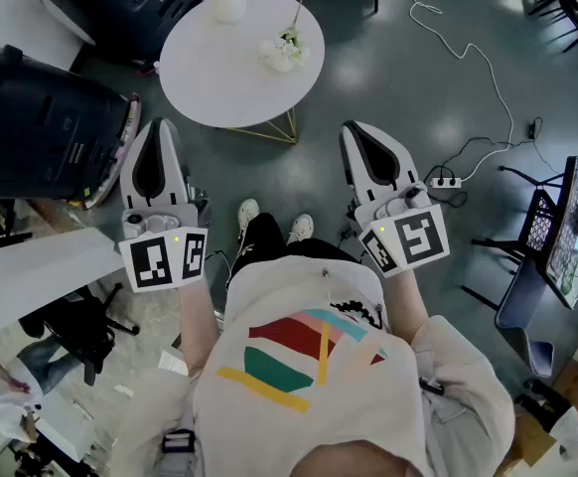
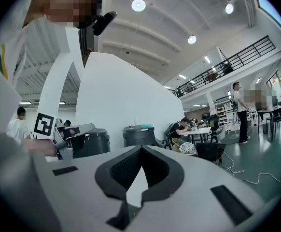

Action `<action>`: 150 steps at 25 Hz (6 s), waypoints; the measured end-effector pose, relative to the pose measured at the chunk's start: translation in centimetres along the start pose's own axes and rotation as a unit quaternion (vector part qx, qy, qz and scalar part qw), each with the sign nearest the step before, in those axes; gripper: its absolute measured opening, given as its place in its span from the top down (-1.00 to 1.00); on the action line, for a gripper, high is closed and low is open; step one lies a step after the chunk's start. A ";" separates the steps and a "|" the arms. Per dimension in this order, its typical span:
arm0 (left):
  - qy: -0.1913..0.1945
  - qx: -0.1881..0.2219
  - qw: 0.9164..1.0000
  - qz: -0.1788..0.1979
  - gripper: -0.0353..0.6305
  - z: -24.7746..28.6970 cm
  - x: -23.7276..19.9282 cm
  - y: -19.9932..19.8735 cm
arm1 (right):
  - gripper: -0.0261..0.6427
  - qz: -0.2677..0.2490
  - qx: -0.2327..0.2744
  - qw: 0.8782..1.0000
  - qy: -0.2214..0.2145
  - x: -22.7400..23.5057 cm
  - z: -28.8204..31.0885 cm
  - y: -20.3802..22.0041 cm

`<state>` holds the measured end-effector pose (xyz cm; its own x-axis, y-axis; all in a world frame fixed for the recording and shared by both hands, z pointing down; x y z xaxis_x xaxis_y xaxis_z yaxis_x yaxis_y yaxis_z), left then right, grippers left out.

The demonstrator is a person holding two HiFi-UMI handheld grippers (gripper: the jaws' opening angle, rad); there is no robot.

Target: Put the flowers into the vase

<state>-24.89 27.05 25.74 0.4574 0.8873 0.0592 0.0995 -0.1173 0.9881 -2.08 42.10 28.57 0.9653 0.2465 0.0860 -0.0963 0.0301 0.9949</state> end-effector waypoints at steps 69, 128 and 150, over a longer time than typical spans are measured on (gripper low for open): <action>-0.152 -0.028 0.988 -0.014 0.88 25.2 -23.4 7.8 | 0.89 -0.009 -0.029 0.979 -0.202 4.4 44.5 -0.9; -0.346 -0.067 0.927 -0.126 0.88 19.1 -21.8 19.9 | 0.15 -0.614 -0.150 0.301 -0.714 3.8 40.5 28.5; -0.414 -0.062 0.908 0.039 0.88 15.5 -21.8 7.1 | 0.32 -0.382 -0.110 0.563 -0.724 -10.6 42.0 16.7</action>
<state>-20.47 -0.01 29.22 0.9708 0.2340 0.0537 -0.0386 -0.0687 0.9969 -3.72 -0.64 46.52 -0.0844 -0.9642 -0.2513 0.6079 -0.2497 0.7537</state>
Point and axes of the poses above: the fingertips, and each gripper's own axes: z forward along the fingers, x to its right, y out of its underside, the point moved 6 cm from there along -z, backward along the fingers, and after that the axes turned 15 degrees about y, right-handed, at the moved point
